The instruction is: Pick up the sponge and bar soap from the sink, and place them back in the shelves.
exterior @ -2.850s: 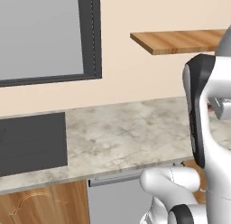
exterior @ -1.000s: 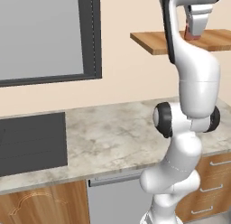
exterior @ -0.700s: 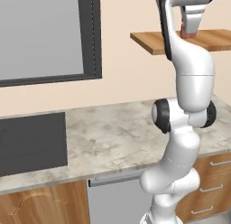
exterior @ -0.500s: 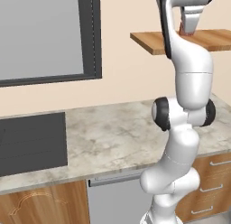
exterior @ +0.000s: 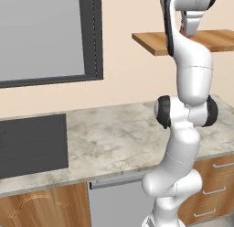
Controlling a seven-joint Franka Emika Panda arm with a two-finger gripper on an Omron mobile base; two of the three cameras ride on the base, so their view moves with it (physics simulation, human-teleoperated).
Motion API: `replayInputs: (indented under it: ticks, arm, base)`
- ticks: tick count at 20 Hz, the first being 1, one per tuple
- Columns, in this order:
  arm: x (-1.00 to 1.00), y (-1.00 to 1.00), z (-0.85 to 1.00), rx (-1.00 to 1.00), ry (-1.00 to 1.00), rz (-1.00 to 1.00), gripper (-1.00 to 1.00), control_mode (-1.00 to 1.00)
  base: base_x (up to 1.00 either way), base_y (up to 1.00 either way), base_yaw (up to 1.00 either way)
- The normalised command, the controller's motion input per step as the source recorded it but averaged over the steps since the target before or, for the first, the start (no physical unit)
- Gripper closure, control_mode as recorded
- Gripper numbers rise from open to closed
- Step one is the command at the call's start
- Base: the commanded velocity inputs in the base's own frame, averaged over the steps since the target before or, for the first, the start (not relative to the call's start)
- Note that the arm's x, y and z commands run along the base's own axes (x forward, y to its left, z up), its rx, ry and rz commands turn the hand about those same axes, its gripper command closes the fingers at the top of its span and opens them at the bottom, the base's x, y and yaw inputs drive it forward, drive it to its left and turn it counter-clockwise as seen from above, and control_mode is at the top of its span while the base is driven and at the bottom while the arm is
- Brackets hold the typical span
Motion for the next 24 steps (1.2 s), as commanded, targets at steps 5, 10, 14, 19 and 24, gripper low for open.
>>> replayInputs:
  ticks: [5, 10, 14, 19, 24]
  arm:
    - [0.55, -0.08, -0.54, -0.01, -0.03, 0.06, 1.00, -1.00]
    - [0.51, -0.24, -0.20, 0.00, -0.09, 0.06, 1.00, -1.00]
    - [0.33, -0.18, -0.17, 0.00, -0.14, 0.06, 1.00, -1.00]
    - [0.18, 0.00, -0.32, 0.00, -0.04, 0.05, 1.00, -1.00]
    - [0.20, 0.00, -0.29, 0.00, 0.00, 0.03, 1.00, -1.00]
  base:
    - [0.00, 0.00, 0.00]
    - [0.00, 0.00, 0.00]
    - [0.00, 0.00, 0.00]
    - [0.00, 0.00, 0.00]
    - [0.00, 0.00, 0.00]
